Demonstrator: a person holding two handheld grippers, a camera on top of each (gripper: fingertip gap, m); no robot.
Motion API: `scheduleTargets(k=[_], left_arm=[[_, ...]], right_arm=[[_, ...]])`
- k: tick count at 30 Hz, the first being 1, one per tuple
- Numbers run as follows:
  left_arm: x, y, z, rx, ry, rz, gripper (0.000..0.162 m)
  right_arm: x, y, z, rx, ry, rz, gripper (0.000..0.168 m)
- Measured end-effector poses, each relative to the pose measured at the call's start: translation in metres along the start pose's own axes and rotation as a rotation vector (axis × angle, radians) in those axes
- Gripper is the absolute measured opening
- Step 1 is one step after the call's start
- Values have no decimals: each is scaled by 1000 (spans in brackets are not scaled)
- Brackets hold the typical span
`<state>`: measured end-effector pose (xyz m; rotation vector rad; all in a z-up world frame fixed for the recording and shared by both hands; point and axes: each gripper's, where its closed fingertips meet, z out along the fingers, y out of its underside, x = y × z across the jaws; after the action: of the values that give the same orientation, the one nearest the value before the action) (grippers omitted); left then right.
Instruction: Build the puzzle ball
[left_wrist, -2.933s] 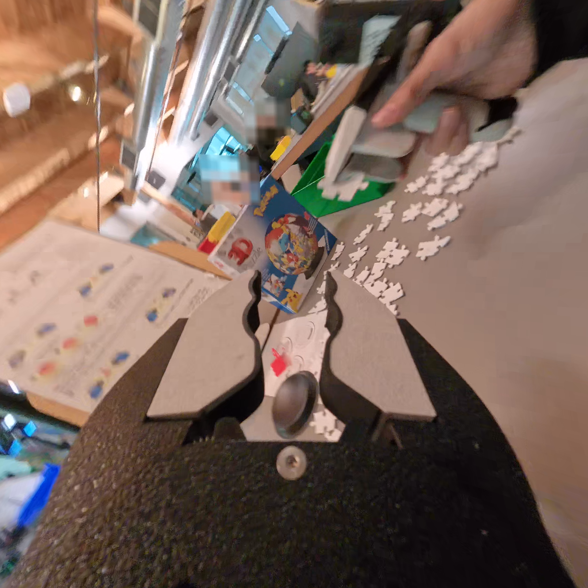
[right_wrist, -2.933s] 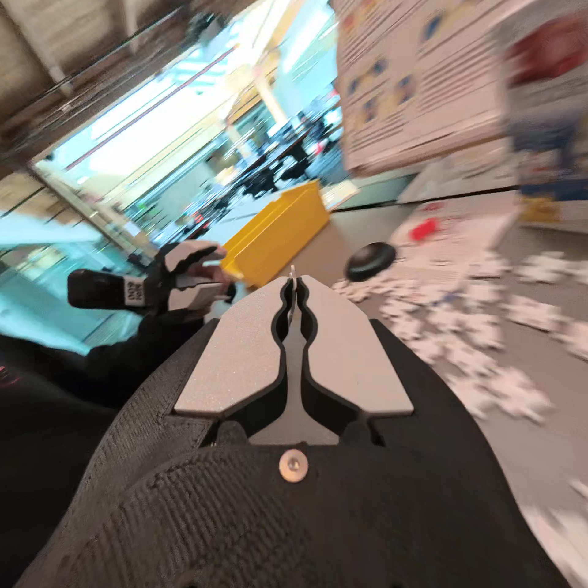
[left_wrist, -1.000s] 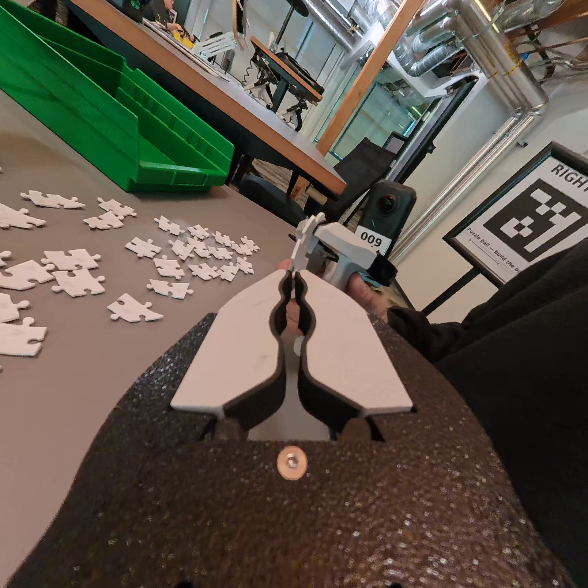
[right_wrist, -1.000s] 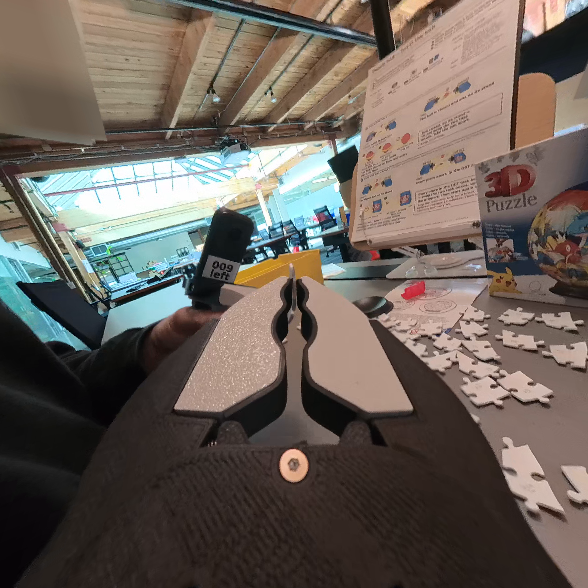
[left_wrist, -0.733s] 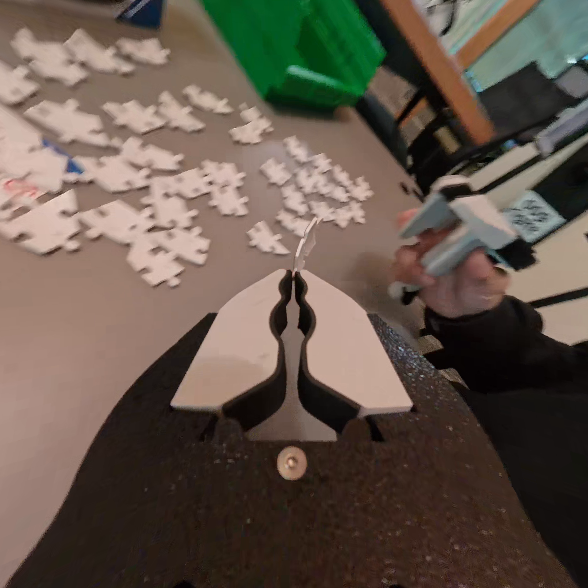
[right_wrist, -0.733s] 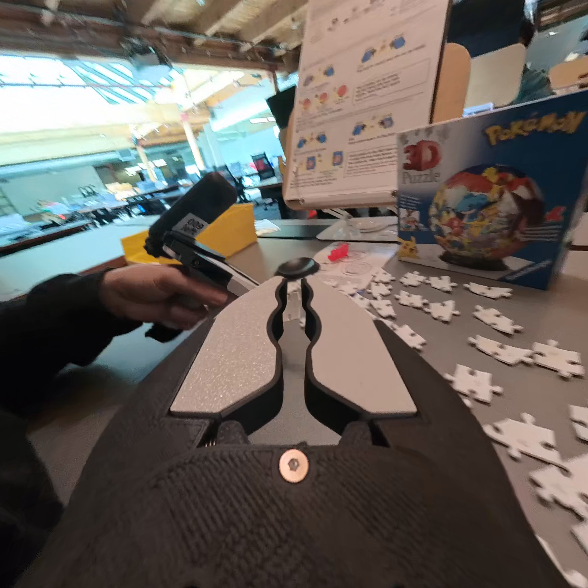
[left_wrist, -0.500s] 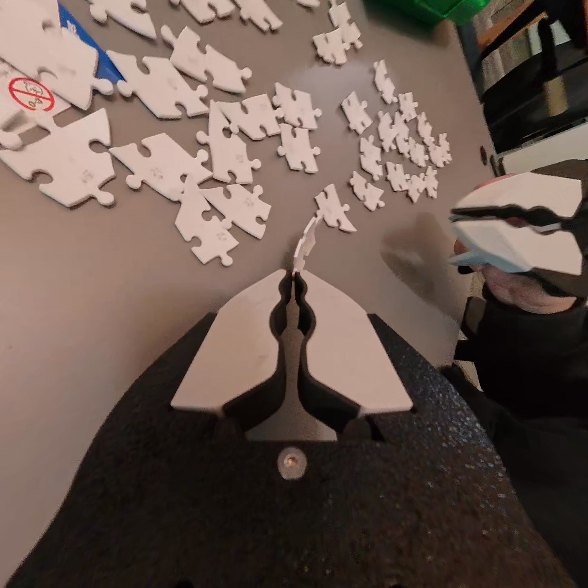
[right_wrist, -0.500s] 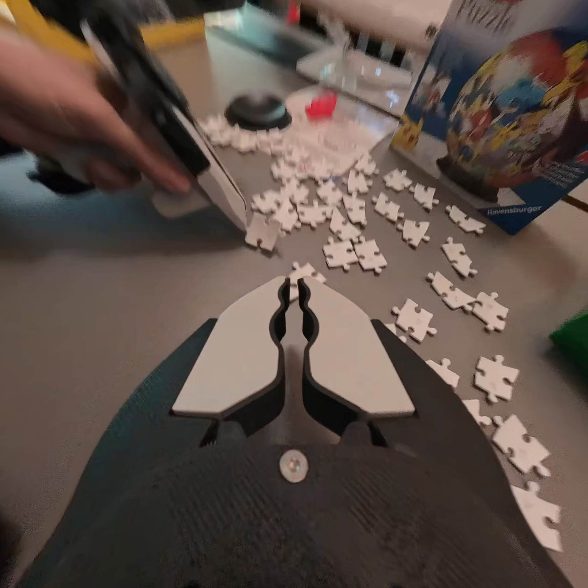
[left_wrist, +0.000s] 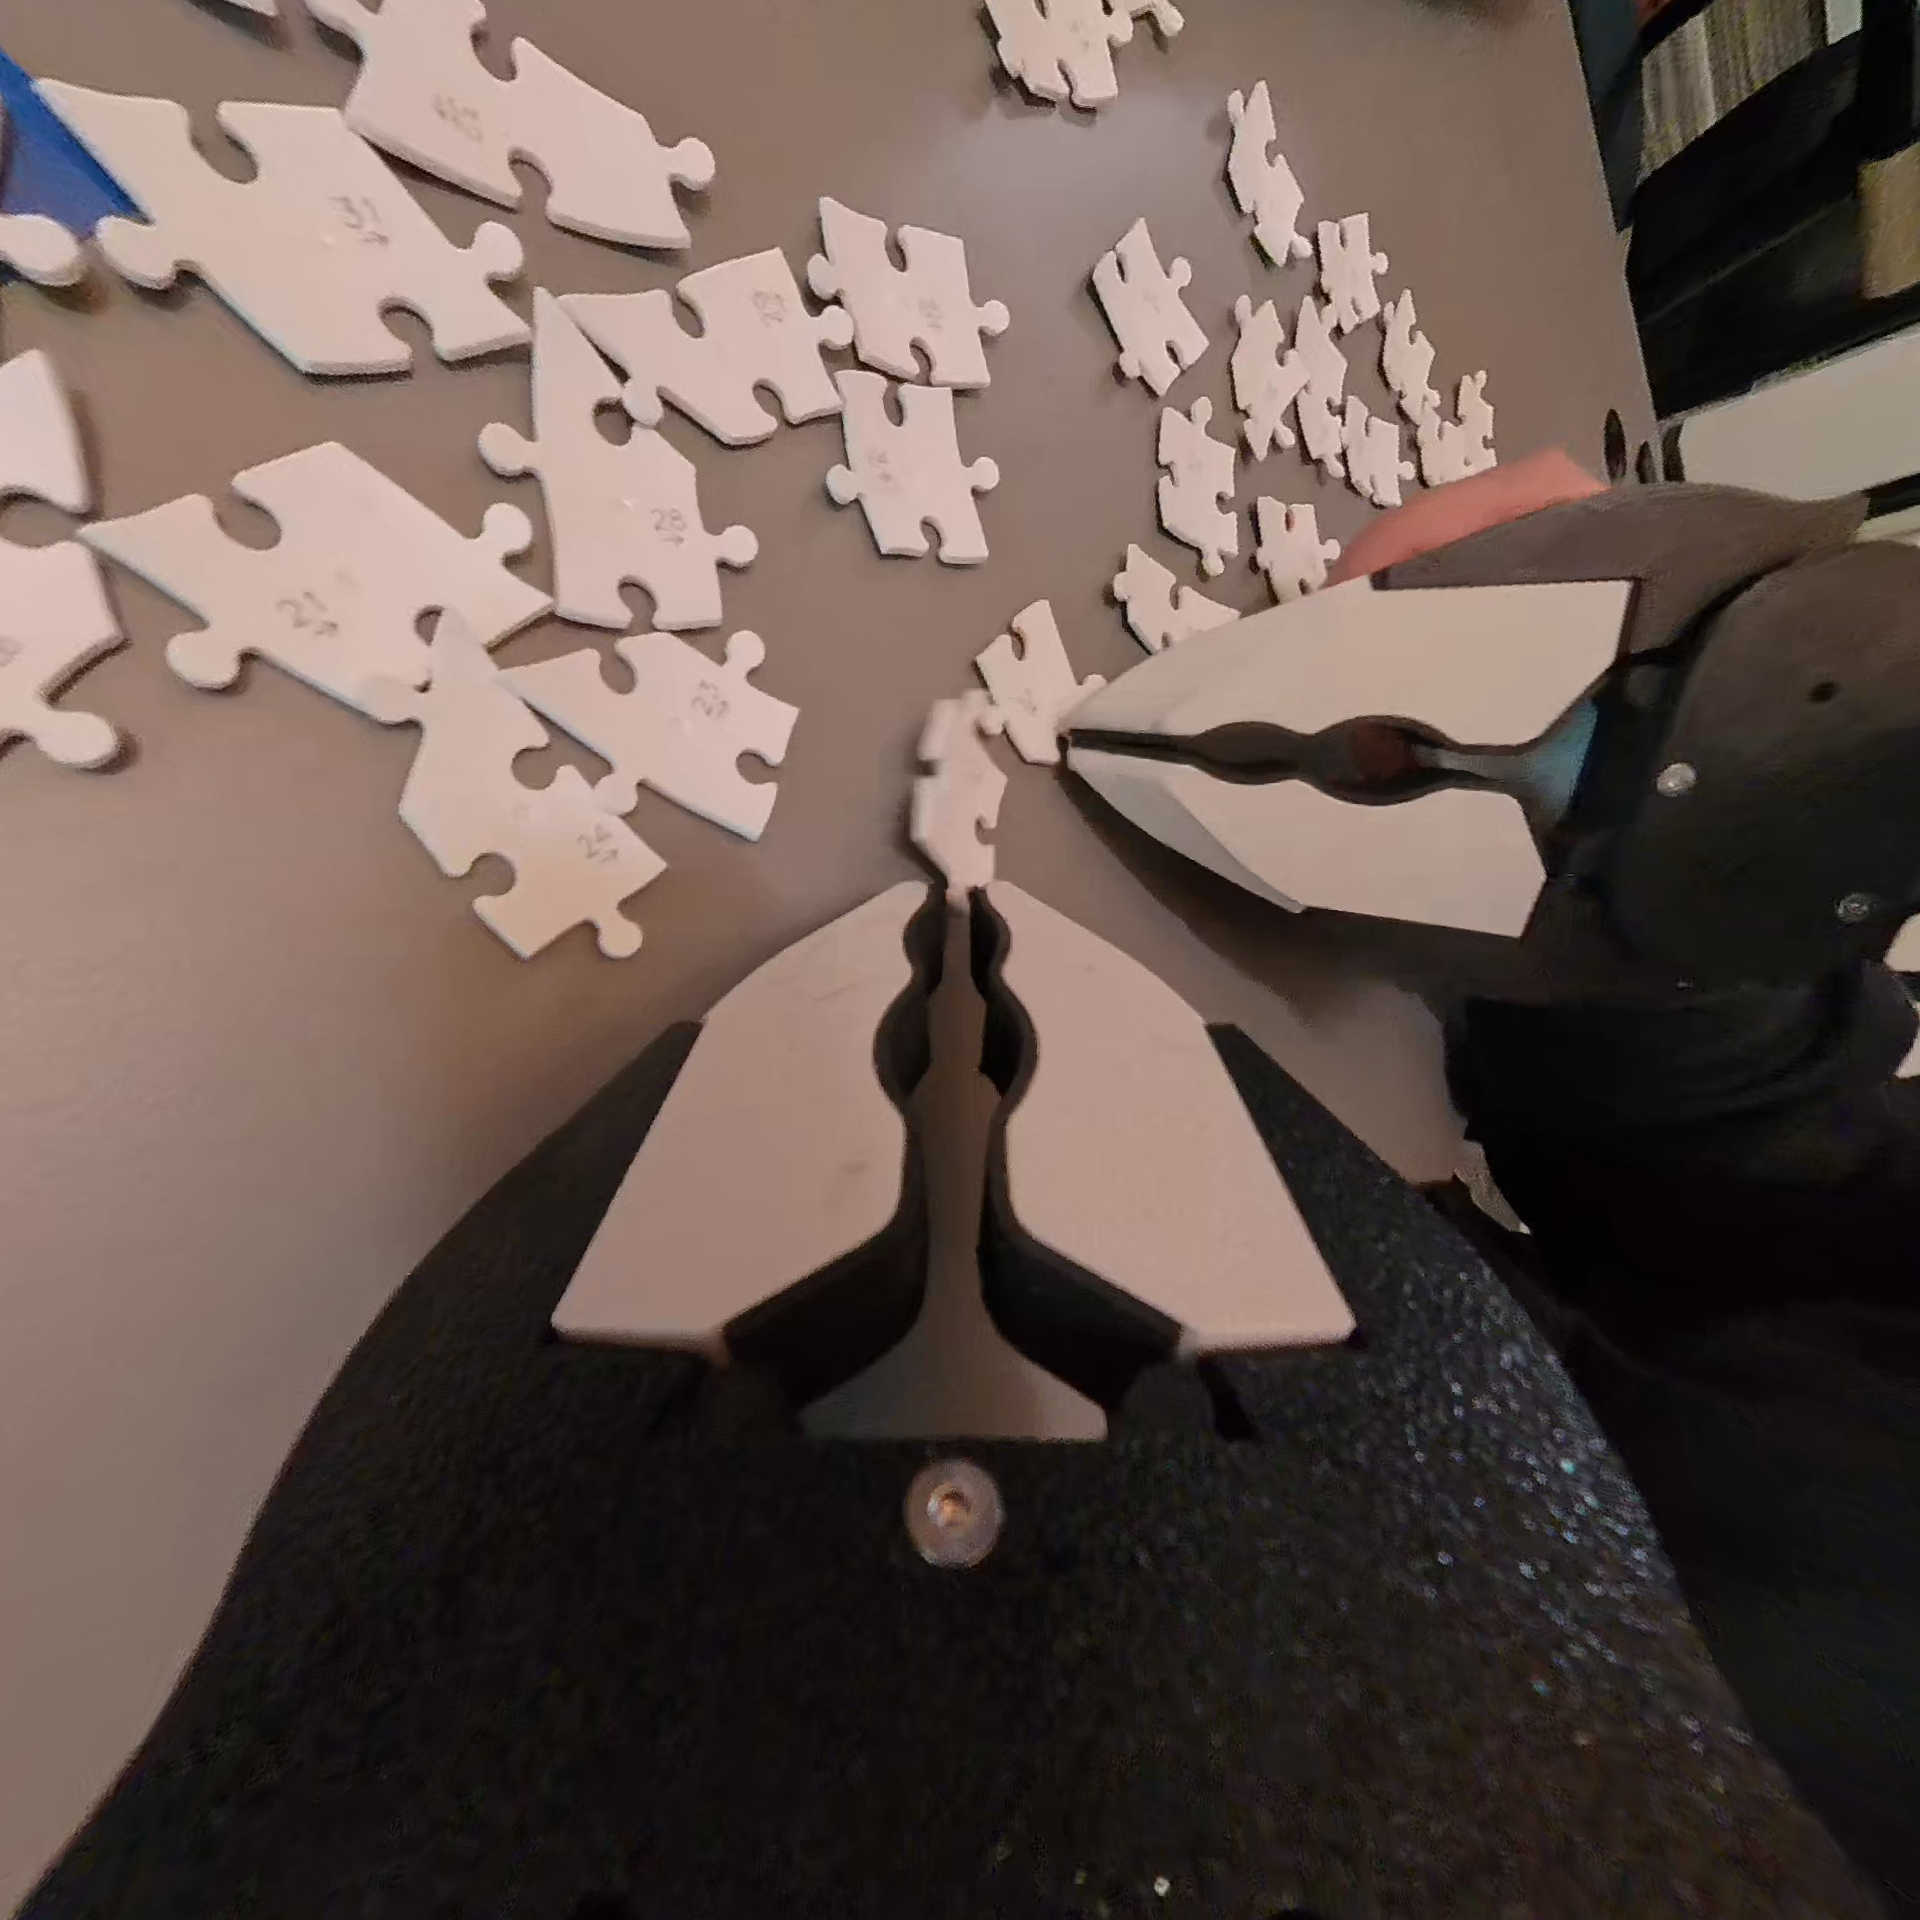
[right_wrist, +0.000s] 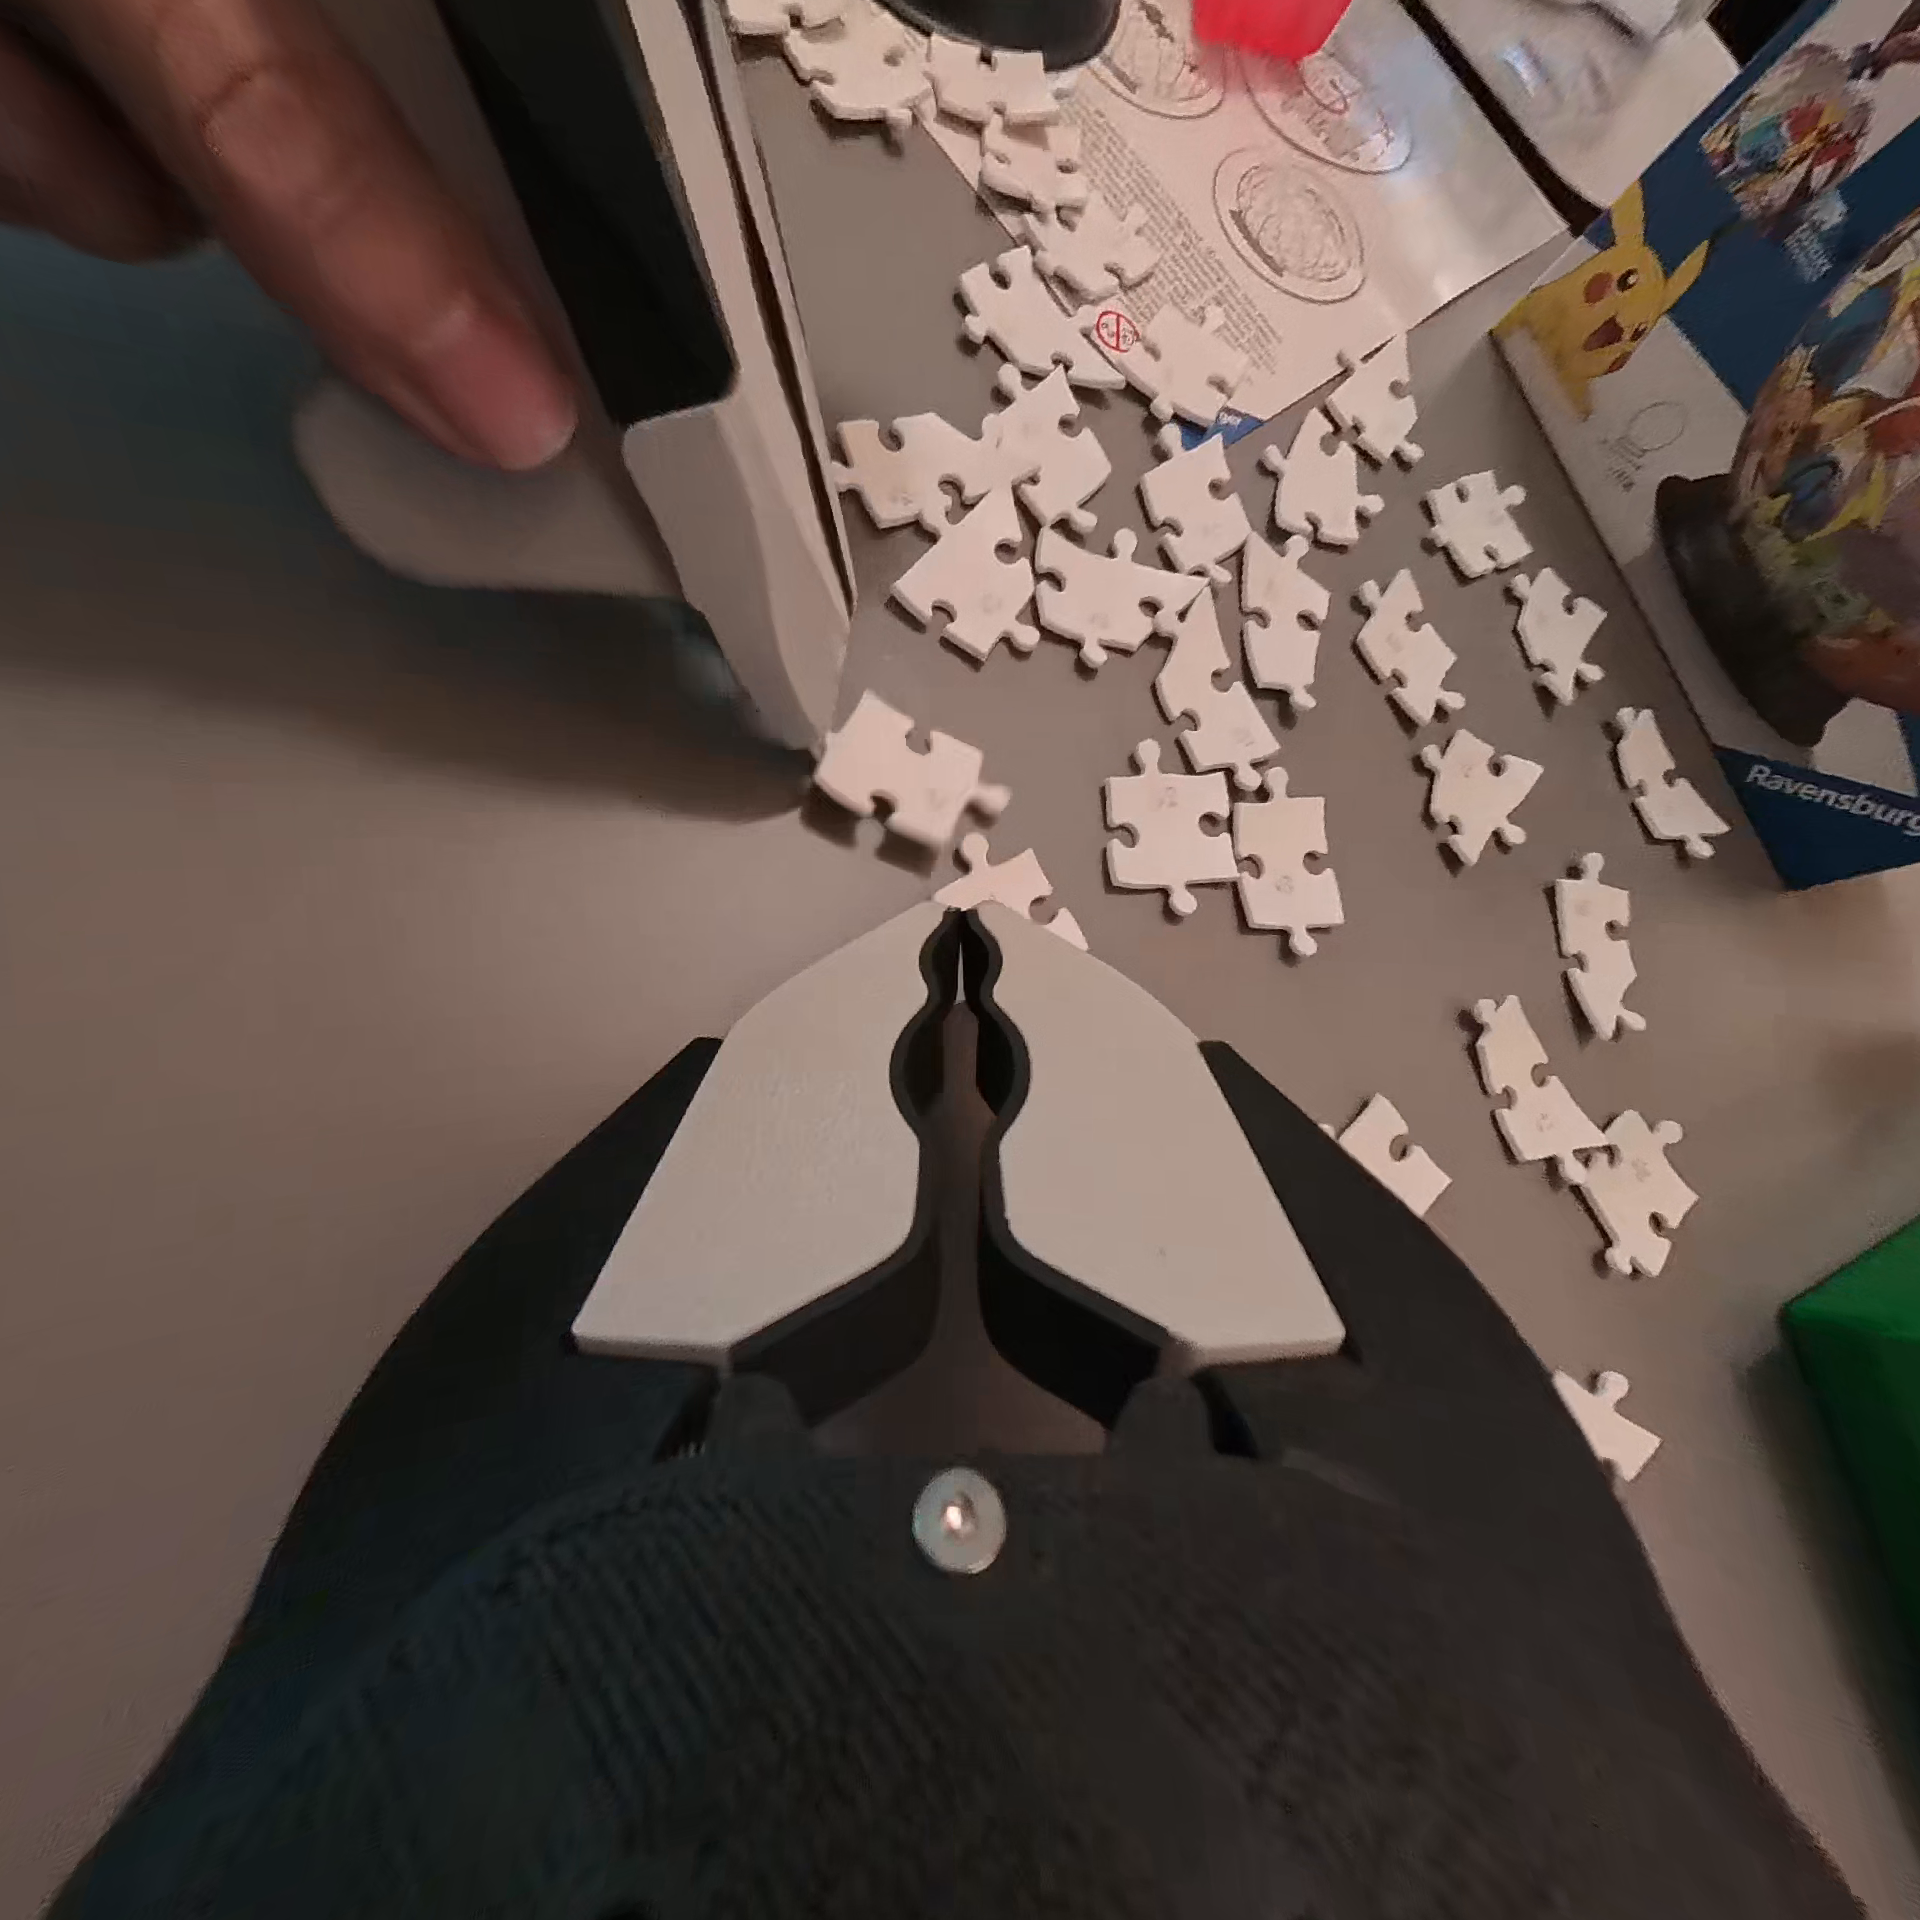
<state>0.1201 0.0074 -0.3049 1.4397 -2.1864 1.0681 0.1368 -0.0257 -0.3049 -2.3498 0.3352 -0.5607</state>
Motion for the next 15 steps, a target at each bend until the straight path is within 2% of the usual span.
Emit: scheduleTargets(k=[2, 9, 15], left_arm=[[1, 1, 2, -12, -5, 16, 11], [3, -4, -3, 24, -9, 55, 22], [20, -13, -45, 180, 7, 140, 26]], right_arm=[[3, 3, 0, -27, 20, -13, 0], [8, 10, -1, -68, 37, -8, 0], [16, 0, -11, -16, 61, 44, 1]])
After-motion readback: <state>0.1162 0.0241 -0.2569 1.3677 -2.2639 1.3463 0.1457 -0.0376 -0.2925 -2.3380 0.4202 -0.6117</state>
